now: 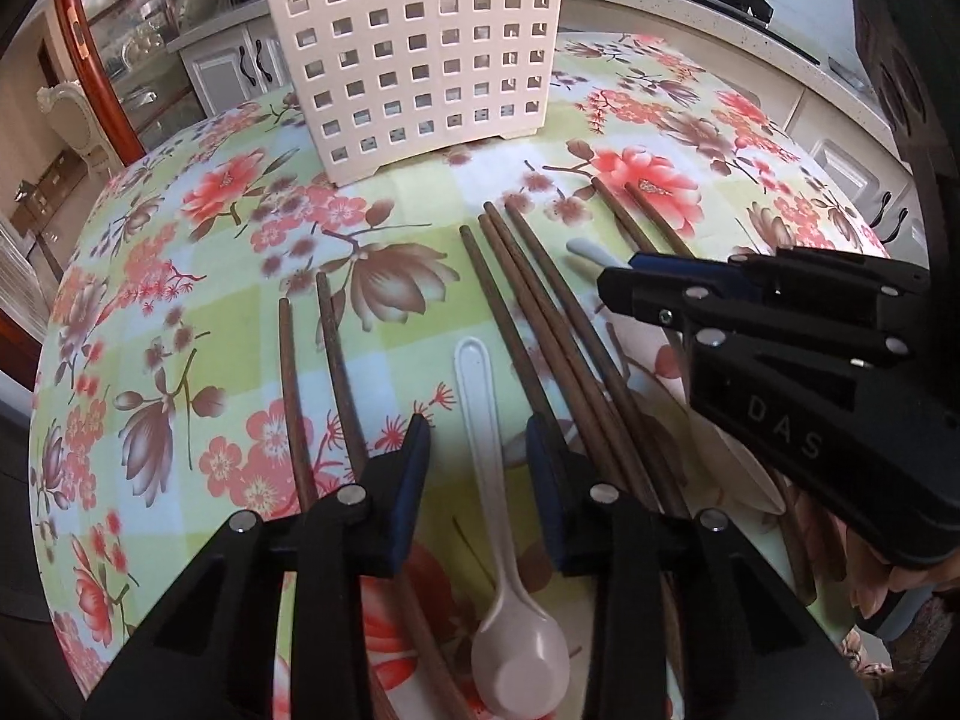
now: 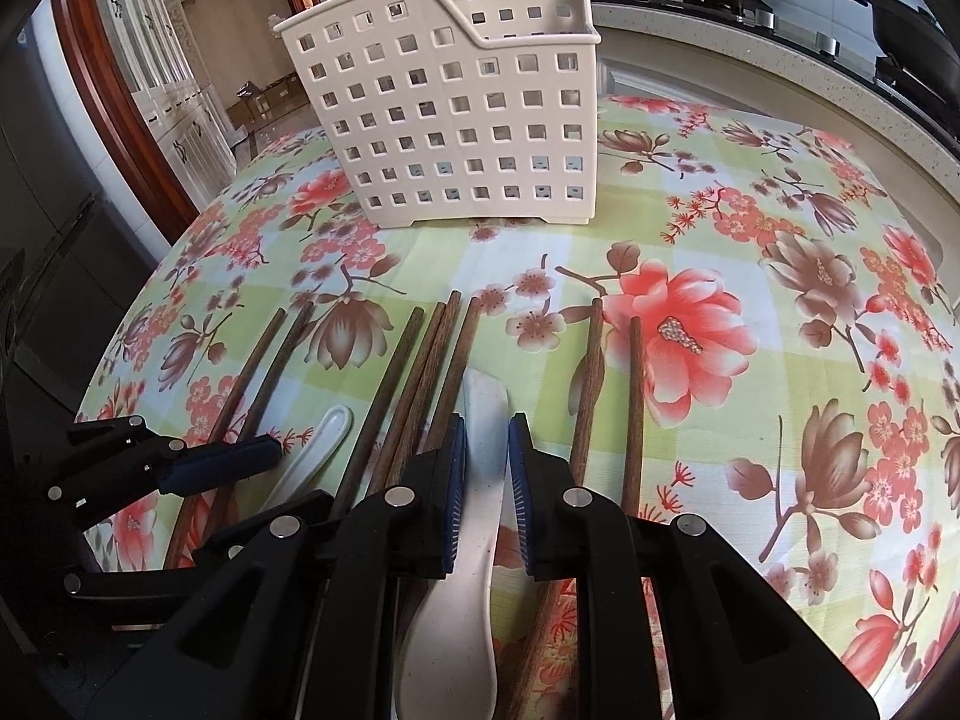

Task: Organize utensils
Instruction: 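Close left tool on the white spoon while right tool holds its spoon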

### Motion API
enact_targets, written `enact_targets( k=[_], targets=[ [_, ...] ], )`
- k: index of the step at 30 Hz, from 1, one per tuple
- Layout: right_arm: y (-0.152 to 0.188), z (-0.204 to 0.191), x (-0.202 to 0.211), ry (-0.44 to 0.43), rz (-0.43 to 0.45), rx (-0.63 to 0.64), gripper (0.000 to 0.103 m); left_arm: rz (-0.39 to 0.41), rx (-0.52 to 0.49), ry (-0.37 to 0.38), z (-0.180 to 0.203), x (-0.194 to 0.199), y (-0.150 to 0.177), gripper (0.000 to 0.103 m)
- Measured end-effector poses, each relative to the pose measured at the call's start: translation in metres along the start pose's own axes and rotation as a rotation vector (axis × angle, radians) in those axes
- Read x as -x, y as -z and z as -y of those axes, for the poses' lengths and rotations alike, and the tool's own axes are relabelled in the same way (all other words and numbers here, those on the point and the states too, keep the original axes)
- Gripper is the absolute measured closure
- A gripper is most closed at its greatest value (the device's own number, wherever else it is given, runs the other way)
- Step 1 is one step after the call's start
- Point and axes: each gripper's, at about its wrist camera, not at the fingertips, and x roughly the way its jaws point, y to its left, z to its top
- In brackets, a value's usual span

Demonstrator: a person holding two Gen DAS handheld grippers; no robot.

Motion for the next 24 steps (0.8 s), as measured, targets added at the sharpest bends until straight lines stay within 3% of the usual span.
enact_targets(
  k=[5, 6, 8, 9, 18, 24],
  targets=[
    [0.002, -0.005, -0.002, -0.022, -0.013, 0.012, 0.082, -0.001, 0.004, 0.018, -0.003, 0.002, 0.002, 0.073],
    [0.003, -0.006, -0.001, -0.029, -0.012, 0.011, 0.079, -0.001, 0.008, 0.012, -0.004, 0.002, 0.002, 0.076],
    [0.003, -0.008, 0.001, -0.035, -0.007, 0.013, 0.064, 0.002, 0.015, -0.004, -0.007, 0.003, 0.003, 0.087],
    [0.003, -0.008, 0.002, -0.039, -0.002, 0.012, 0.062, 0.004, 0.019, -0.001, -0.009, 0.003, 0.004, 0.088],
    [0.003, -0.008, -0.003, -0.025, -0.017, 0.021, 0.064, 0.008, 0.046, 0.046, -0.013, 0.004, 0.003, 0.09],
    [0.0, -0.008, -0.006, -0.018, -0.02, 0.033, 0.078, 0.011, 0.043, 0.043, -0.011, 0.003, 0.002, 0.09]
  ],
)
